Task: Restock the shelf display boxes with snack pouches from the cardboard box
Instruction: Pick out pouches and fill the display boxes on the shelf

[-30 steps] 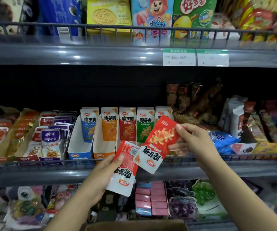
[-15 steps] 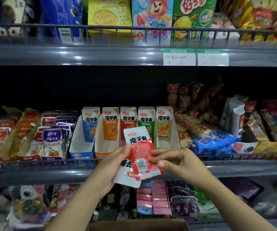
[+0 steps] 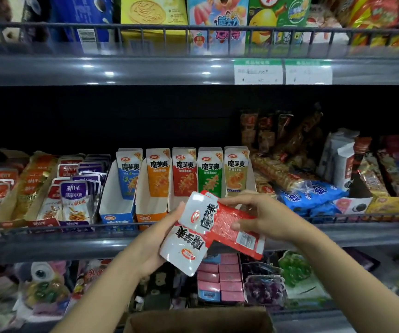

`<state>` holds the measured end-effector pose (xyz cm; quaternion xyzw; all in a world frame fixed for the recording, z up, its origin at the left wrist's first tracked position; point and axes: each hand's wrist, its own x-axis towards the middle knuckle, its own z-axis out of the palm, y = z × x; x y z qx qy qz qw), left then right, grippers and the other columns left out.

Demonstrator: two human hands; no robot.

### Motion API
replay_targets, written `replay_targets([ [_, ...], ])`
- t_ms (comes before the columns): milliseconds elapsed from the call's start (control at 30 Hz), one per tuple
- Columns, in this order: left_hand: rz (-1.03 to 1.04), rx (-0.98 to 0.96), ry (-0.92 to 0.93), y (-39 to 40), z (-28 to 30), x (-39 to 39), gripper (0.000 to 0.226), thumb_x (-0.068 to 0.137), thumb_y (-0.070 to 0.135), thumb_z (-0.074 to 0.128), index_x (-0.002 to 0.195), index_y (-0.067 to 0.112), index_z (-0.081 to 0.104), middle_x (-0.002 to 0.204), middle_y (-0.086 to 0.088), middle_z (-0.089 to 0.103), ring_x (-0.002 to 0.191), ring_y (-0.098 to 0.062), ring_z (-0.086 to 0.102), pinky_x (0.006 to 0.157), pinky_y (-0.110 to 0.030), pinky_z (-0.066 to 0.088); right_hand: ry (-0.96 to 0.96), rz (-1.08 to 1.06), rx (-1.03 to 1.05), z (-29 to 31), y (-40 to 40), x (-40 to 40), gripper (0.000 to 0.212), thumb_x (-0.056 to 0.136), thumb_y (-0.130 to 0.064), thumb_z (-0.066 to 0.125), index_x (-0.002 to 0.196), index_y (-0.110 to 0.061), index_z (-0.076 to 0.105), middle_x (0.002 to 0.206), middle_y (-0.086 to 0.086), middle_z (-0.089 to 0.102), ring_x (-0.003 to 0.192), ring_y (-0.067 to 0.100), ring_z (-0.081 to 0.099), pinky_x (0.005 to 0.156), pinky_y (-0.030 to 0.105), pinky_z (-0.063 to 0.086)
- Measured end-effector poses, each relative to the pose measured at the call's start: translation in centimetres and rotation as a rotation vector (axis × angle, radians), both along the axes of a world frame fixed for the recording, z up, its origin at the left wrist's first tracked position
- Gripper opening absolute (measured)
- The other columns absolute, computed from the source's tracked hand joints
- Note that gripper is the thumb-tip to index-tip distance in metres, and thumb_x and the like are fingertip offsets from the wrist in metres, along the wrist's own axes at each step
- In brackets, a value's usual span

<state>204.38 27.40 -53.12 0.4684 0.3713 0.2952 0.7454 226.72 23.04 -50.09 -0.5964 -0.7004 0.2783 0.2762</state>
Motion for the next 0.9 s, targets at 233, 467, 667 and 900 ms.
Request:
replay_targets([
  [233,-0.253,0.003,0.134,0.3,-0.3,0.0,0.029,0.072,0.016,0.067,0.099,0.009,0.062,0.081,-0.009,0.074,0.069,-0.019,0.071,0.064,-0.03,0.057,-0.275,0.301,-0.015,0.7,1.1,-0.8,0.056,0.082,-0.015,0.071,0.124,-0.047,0.055,0.116,-0.017,0.047,0.107,-0.003,0.044,0.095,0.016,0.039],
  [467,-0.37,0.181,0.228,1.3,-0.3,-0.9,0.045,0.066,0.0,0.073,0.109,0.01,0.063,0.101,-0.008,0.072,0.091,-0.021,0.068,0.078,-0.031,0.056,-0.237,0.252,-0.079,0.0,1.4,-0.7,0.054,0.078,-0.029,0.075,0.126,-0.038,0.053,0.123,-0.021,0.053,0.112,-0.003,0.05,0.1,0.015,0.035],
  [667,0.125,0.199,0.155,1.2,-0.4,-0.4,0.045,0.064,0.007,0.075,0.108,0.006,0.064,0.092,-0.008,0.075,0.082,-0.021,0.07,0.078,-0.035,0.057,0.309,0.081,-0.17,-0.4,1.0,0.0,0.019,0.077,-0.013,0.075,0.089,-0.013,0.061,0.087,0.001,0.074,0.078,0.016,0.071,0.063,0.019,0.053],
  [900,0.379,0.138,-0.159,-0.1,-0.4,1.8,0.026,0.084,0.008,0.063,0.11,0.013,0.06,0.094,-0.005,0.073,0.081,-0.014,0.069,0.066,-0.028,0.057,0.66,-0.136,-0.027,-2.4,0.2,-3.3,0.031,0.066,-0.018,0.077,0.092,-0.011,0.063,0.081,0.005,0.075,0.072,0.02,0.072,0.062,0.027,0.058],
])
